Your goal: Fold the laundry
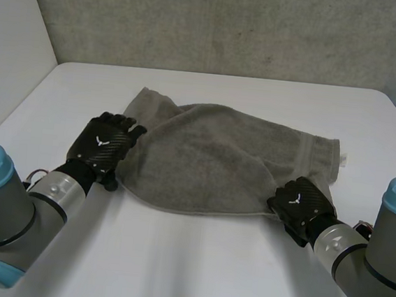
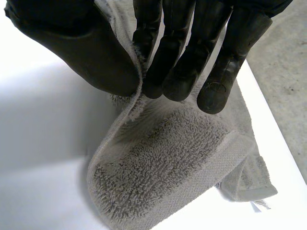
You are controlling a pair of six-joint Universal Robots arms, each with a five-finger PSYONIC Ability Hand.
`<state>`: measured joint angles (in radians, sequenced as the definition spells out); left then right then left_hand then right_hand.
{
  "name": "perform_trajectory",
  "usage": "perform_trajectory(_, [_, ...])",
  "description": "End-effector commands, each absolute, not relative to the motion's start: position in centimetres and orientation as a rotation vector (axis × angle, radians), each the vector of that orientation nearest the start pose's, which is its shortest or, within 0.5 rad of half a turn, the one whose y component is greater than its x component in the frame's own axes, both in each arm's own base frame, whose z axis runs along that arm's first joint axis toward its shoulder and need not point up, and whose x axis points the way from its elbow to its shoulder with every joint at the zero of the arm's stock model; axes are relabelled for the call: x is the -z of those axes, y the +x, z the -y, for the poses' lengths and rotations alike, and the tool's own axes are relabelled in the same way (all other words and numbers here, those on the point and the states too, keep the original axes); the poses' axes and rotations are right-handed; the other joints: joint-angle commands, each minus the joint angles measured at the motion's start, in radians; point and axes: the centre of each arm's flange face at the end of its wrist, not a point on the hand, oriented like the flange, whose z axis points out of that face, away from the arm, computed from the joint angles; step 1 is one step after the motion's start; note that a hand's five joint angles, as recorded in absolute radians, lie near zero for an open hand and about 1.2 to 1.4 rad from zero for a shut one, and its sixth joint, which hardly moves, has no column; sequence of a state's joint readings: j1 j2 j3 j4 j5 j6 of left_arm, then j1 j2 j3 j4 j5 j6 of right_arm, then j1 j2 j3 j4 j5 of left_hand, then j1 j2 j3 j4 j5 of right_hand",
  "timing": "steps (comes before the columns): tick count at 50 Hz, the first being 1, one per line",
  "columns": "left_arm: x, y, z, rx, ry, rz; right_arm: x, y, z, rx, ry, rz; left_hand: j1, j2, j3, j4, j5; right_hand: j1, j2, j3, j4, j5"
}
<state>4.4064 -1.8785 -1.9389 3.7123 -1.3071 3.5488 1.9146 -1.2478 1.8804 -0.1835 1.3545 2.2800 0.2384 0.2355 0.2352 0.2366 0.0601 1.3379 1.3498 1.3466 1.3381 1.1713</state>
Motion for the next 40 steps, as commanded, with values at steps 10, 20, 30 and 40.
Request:
perform_trajectory(10, [-14.2,-24.7,24.8,2.107,1.172,-2.220,-15.0,22.2,25.3,1.795,-1.338,-2.271,-0.045,-0.043,-0.042,-0.044,-0.042,0.058,0.046,0.050,0.058,0.050])
perform_trajectory(20, [-12.7,-24.1,27.4,2.094,1.089,-2.211,-14.9,22.3,25.0,1.780,-1.339,-2.271,-0.016,-0.013,-0.013,-0.014,-0.012,0.058,0.046,0.050,0.058,0.050])
perform_trajectory(30, [-10.7,-24.2,30.3,2.097,0.985,-2.166,-14.9,22.2,25.1,1.787,-1.335,-2.271,0.022,0.025,0.025,0.024,0.026,0.058,0.046,0.050,0.058,0.050])
perform_trajectory(40, [-11.3,-23.7,32.2,2.102,0.877,-2.116,-15.0,22.1,25.4,1.797,-1.327,-2.276,0.279,0.282,0.283,0.281,0.283,0.058,0.046,0.050,0.058,0.050])
